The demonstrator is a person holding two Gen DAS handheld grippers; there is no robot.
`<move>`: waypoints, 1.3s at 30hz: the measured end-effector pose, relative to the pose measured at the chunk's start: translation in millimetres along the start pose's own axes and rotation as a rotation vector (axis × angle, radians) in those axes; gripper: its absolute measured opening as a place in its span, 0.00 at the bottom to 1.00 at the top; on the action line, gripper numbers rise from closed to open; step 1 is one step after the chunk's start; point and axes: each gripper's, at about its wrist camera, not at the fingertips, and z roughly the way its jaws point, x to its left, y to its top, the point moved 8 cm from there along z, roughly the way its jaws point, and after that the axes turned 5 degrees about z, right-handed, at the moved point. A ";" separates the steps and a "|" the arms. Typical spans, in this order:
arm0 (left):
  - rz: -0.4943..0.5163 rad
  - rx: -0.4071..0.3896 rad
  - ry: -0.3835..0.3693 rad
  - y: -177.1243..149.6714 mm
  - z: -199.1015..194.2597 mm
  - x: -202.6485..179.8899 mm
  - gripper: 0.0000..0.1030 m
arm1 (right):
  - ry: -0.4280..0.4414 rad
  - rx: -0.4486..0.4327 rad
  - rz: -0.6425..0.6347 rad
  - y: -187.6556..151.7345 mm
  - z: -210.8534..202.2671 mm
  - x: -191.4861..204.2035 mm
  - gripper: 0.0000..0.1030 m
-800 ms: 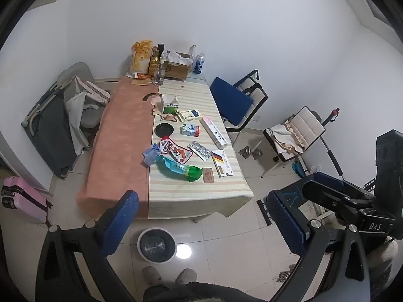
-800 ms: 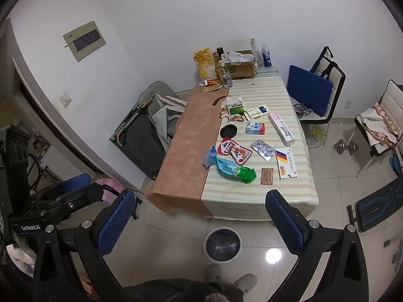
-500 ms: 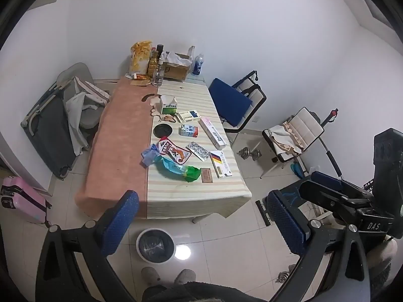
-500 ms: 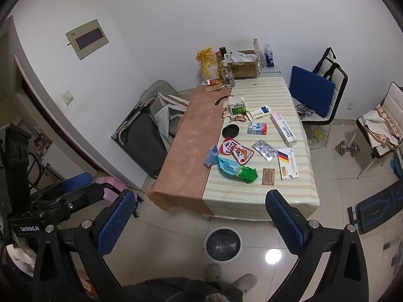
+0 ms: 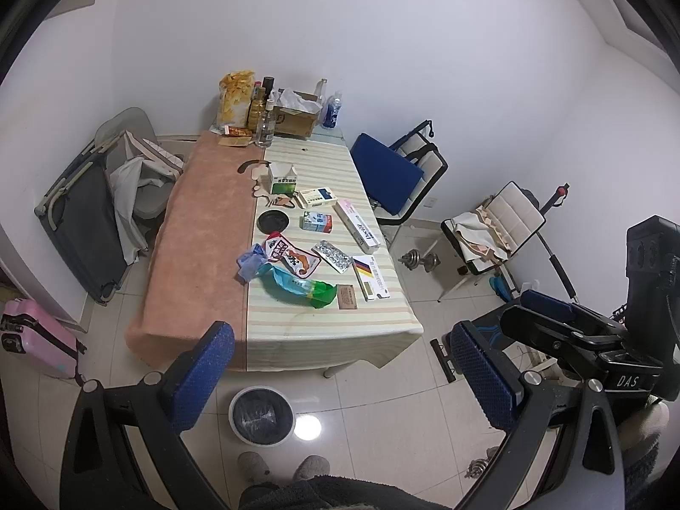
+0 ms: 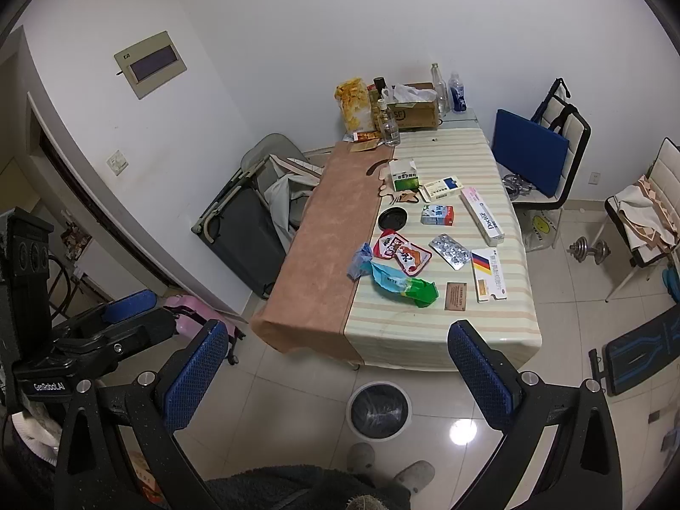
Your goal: Collect trash
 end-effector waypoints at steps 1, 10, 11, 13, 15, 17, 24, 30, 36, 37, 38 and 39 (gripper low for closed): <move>0.000 0.000 0.000 -0.2 0.2 -0.2 1.00 | 0.000 0.000 -0.001 0.5 -0.5 -0.4 1.00; 0.001 0.000 -0.001 3.6 -1.6 -6.1 1.00 | 0.001 0.002 -0.001 2.2 -1.9 -1.4 1.00; 0.002 0.001 0.000 4.1 -1.8 -7.4 1.00 | 0.001 0.001 -0.002 2.1 -1.9 -1.5 1.00; 0.001 -0.001 -0.001 3.5 -1.9 -5.8 1.00 | 0.002 0.002 -0.002 2.5 -2.0 -1.6 1.00; 0.003 0.000 0.001 4.5 -2.7 -8.0 1.00 | 0.001 0.001 -0.003 2.4 -1.7 -1.6 1.00; 0.001 -0.002 0.000 3.5 -1.9 -5.4 1.00 | 0.002 0.001 -0.002 2.9 -2.0 -1.4 1.00; 0.002 -0.004 0.001 9.0 -6.3 -16.0 1.00 | 0.005 -0.003 -0.009 6.7 -3.8 -0.7 1.00; 0.002 -0.005 0.002 13.6 -5.6 -15.3 1.00 | 0.005 -0.002 -0.010 7.5 -3.6 -0.5 1.00; 0.002 -0.007 0.003 16.6 -6.3 -17.6 1.00 | 0.005 -0.003 -0.011 7.7 -4.0 -0.2 1.00; 0.002 -0.008 0.002 18.3 -6.7 -18.7 1.00 | 0.005 -0.002 -0.010 7.7 -4.1 -0.1 1.00; 0.003 -0.008 0.003 20.1 -6.9 -19.6 1.00 | 0.005 -0.002 -0.010 7.7 -4.1 0.0 1.00; 0.002 -0.008 0.003 21.9 -6.9 -20.4 1.00 | 0.005 -0.002 -0.010 7.8 -4.0 0.0 1.00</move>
